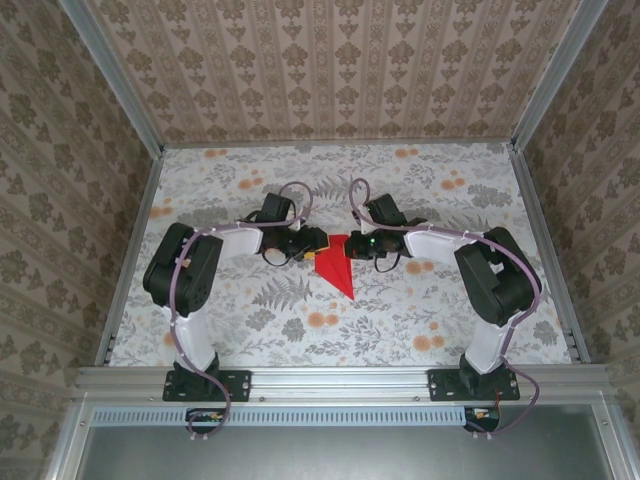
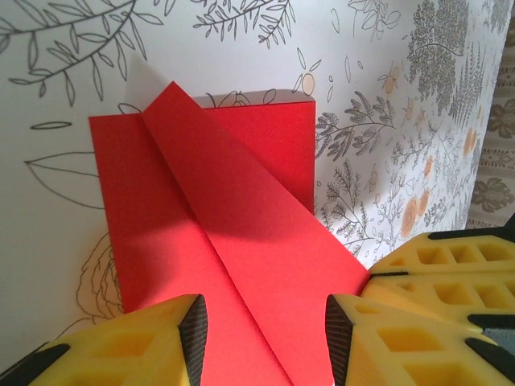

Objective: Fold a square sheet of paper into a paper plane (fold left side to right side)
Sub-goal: Turn over the paper at the center of the table.

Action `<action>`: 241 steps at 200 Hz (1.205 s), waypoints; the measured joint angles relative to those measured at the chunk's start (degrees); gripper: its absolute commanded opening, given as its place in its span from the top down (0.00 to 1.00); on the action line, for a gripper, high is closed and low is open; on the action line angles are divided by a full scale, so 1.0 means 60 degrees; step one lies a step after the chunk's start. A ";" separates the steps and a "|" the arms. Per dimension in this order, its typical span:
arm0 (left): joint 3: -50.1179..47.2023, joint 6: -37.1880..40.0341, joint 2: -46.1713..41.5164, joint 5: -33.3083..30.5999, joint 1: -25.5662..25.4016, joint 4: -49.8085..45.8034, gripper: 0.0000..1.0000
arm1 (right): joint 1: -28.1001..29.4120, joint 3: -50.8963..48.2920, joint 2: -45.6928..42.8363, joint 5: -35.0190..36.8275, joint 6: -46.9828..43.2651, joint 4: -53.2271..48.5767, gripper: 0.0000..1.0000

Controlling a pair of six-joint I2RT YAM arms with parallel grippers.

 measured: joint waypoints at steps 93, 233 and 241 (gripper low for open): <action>0.0827 -0.0011 0.0776 0.0047 -0.0193 -0.0036 0.63 | -0.0113 -0.0095 -0.0073 0.0277 0.0066 -0.0127 1.00; 0.2827 0.0798 0.0299 0.0368 -0.0127 -0.0455 0.95 | -0.2659 -0.2586 -0.2863 -0.2528 0.1319 0.2575 0.00; 0.3100 0.0816 0.0087 0.0437 -0.0062 -0.0488 0.95 | -0.2721 -0.2583 -0.2947 -0.2911 0.1413 0.2823 0.00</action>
